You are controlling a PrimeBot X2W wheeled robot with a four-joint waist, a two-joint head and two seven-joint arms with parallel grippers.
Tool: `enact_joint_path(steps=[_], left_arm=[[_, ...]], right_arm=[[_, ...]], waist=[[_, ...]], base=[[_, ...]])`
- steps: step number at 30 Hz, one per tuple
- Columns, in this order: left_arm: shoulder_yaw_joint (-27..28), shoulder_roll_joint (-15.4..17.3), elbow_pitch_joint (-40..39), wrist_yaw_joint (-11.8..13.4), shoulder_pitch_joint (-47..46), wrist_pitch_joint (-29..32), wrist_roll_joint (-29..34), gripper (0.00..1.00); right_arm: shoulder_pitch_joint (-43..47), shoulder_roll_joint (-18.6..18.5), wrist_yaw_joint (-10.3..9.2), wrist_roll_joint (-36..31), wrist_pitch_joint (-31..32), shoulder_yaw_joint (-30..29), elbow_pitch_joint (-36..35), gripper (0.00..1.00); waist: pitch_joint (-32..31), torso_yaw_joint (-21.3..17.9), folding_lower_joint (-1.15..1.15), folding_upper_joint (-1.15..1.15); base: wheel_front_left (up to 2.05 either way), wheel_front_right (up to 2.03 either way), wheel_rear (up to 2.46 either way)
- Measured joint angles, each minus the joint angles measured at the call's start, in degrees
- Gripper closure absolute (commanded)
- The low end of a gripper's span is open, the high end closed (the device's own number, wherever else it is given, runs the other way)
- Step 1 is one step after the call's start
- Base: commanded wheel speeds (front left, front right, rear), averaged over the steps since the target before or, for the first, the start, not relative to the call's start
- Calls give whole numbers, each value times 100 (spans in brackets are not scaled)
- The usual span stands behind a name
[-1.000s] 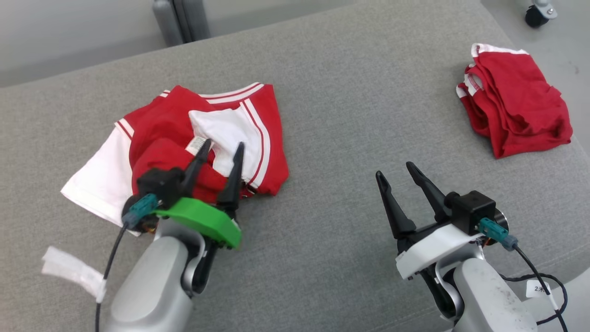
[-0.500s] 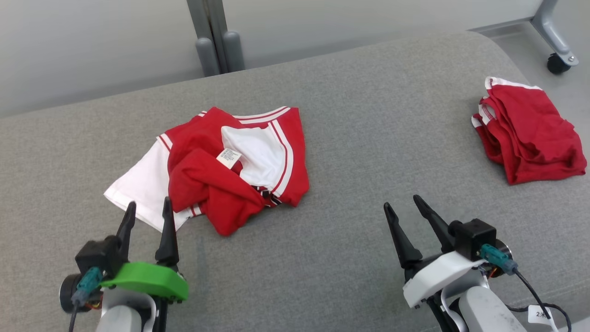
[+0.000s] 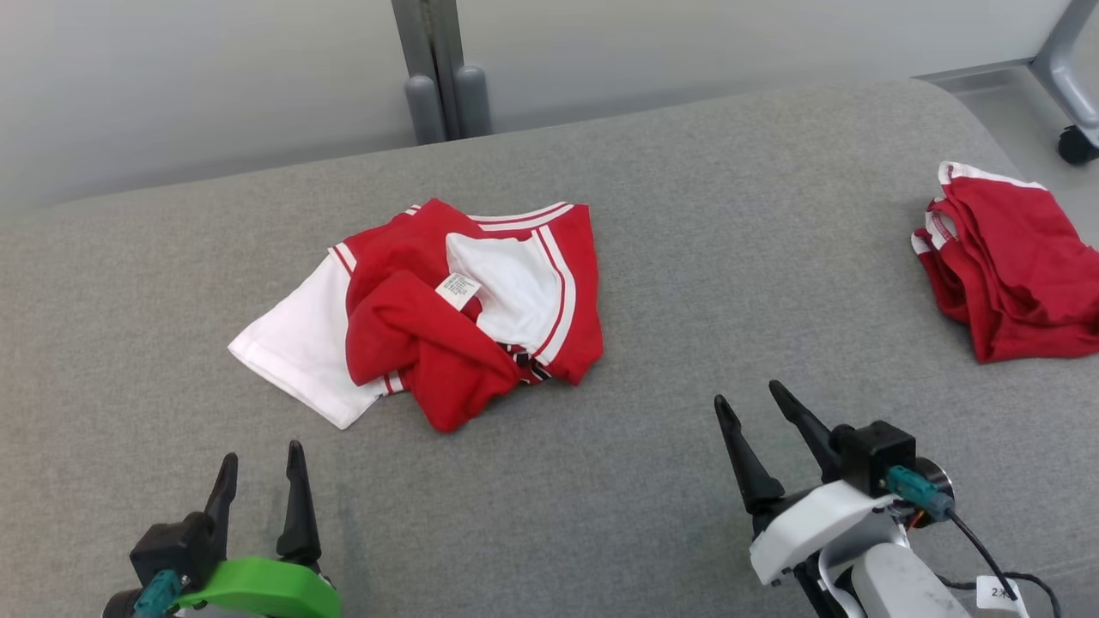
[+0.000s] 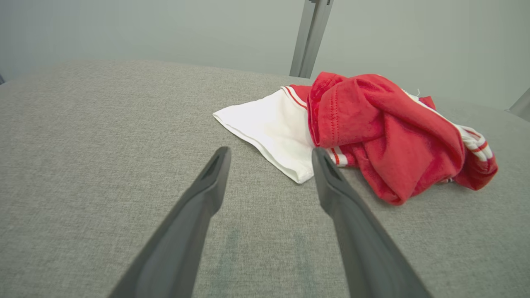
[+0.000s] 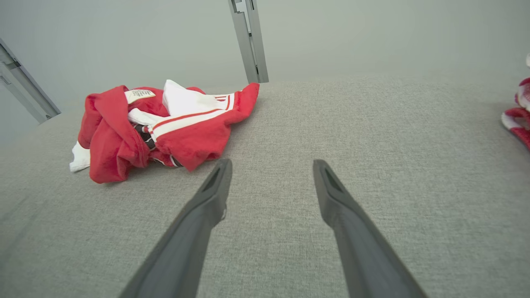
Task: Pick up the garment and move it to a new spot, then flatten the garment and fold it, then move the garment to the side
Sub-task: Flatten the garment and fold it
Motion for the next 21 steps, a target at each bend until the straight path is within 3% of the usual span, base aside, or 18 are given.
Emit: enact_joint_path(steps=[8, 21], left_arm=[[-287, -9, -1, -5, -484, -1, -213, 0], [-697, -7, -108, -8, -903, -1, -534, 0]], right_arm=[[-1055, 0, 0, -159, 0, 447, 322, 0], [-3297, 9, 0, -315, 0, 953, 2303, 0]], waist=[[313, 303, 0, 0], [924, 1278, 0, 0]], base=[[0, 0, 0], [0, 0, 0]])
